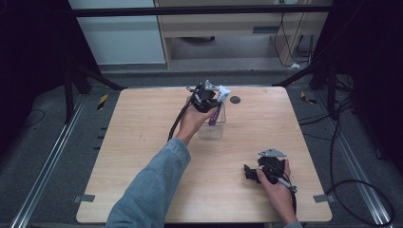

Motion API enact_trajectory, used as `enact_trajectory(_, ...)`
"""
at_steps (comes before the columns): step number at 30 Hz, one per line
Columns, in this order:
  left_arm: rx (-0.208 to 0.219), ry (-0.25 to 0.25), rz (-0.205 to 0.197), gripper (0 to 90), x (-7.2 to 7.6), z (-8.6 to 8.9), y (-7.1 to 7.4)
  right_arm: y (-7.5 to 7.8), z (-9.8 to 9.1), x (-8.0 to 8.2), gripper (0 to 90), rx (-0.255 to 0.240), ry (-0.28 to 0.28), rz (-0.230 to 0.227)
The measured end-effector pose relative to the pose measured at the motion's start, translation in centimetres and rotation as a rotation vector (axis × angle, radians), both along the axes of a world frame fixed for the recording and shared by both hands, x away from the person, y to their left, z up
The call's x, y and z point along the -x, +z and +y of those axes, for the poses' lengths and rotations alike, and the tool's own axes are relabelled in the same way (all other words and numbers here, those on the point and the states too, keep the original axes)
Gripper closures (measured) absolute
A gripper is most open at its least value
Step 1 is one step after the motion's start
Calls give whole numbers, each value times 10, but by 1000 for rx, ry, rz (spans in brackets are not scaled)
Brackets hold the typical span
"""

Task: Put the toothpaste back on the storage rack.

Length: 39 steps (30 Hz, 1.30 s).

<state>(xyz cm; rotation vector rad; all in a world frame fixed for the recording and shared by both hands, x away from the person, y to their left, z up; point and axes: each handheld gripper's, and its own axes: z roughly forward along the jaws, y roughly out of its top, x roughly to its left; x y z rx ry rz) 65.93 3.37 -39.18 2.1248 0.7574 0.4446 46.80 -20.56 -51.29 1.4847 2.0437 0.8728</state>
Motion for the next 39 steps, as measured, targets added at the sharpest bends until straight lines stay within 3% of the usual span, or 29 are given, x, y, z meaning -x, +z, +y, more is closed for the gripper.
enact_trajectory(39, 6, 11, -14, 701, 1, 6, 1, 0, 0, 0, 4, 0, 0, 0)
